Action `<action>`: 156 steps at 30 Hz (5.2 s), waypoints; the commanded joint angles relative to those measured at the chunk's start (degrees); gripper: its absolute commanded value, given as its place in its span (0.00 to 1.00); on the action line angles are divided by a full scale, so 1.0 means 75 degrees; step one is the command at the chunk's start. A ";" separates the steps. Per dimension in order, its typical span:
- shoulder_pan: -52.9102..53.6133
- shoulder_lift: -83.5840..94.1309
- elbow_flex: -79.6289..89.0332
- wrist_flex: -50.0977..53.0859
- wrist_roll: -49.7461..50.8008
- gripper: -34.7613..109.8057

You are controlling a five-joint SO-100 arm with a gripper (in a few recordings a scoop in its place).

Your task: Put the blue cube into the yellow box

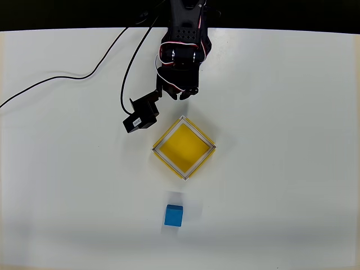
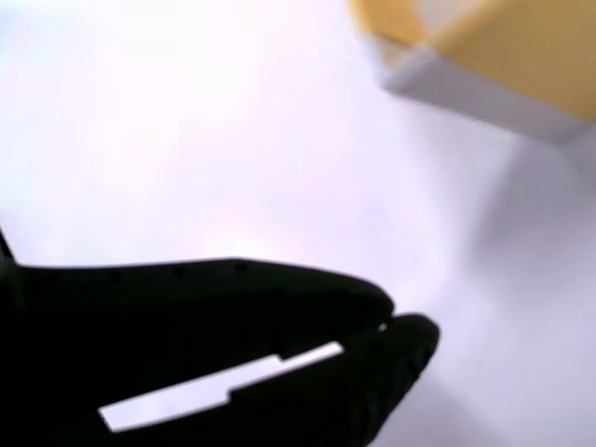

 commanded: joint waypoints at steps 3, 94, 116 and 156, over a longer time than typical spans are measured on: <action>0.0199 -0.1113 -0.2871 0.0328 -0.0199 0.25; 0.0164 -1.4684 -1.2363 -0.6902 0.0504 0.53; -0.0047 -1.4918 -1.2305 -0.6398 0.0645 0.46; -0.0785 -0.9996 -0.9949 -0.6258 -0.0668 0.37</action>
